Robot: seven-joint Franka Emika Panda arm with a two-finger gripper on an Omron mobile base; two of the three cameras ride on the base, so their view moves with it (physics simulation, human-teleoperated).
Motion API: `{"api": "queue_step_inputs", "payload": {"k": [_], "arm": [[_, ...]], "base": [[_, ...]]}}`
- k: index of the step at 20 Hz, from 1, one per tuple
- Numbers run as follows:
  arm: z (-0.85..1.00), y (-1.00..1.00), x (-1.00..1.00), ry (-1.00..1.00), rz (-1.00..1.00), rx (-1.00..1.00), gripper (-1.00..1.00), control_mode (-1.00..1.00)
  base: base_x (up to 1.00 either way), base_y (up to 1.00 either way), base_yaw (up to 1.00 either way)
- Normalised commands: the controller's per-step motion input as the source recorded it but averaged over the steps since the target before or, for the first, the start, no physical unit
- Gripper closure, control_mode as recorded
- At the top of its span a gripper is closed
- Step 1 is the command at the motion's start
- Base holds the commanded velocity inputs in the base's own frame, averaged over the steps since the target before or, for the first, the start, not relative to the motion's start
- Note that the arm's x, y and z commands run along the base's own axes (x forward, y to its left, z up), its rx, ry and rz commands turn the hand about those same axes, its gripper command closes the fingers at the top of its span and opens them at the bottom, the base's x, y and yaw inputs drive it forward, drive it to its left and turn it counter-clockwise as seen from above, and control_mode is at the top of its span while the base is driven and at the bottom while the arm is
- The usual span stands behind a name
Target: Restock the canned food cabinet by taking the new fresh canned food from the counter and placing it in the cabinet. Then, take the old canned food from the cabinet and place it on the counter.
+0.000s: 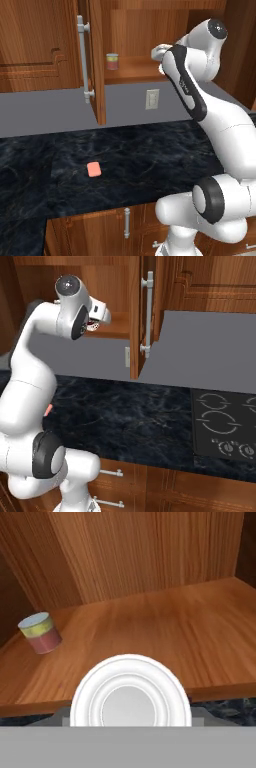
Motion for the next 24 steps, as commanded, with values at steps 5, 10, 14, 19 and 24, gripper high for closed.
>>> {"api": "queue_step_inputs", "payload": {"k": [5, 10, 14, 19, 24], "arm": [[-0.4, 0.0, 0.82, 0.0, 0.0, -0.07, 1.0, -1.0], [-0.12, 0.0, 0.82, 0.0, 0.0, -0.02, 1.0, -1.0], [0.0, 0.0, 0.69, 0.03, 0.0, 0.0, 1.0, -1.0], [-0.45, -0.01, 0.57, 0.0, 0.0, -0.08, -1.0, -1.0], [-0.05, 0.0, 0.47, -0.04, 0.0, 0.0, -1.0, -1.0]], "base": [[0.0, 0.0, 0.0], [0.0, 0.0, 0.0], [0.0, 0.0, 0.0], [0.0, 0.0, 0.0], [0.0, 0.0, 0.0]]}}
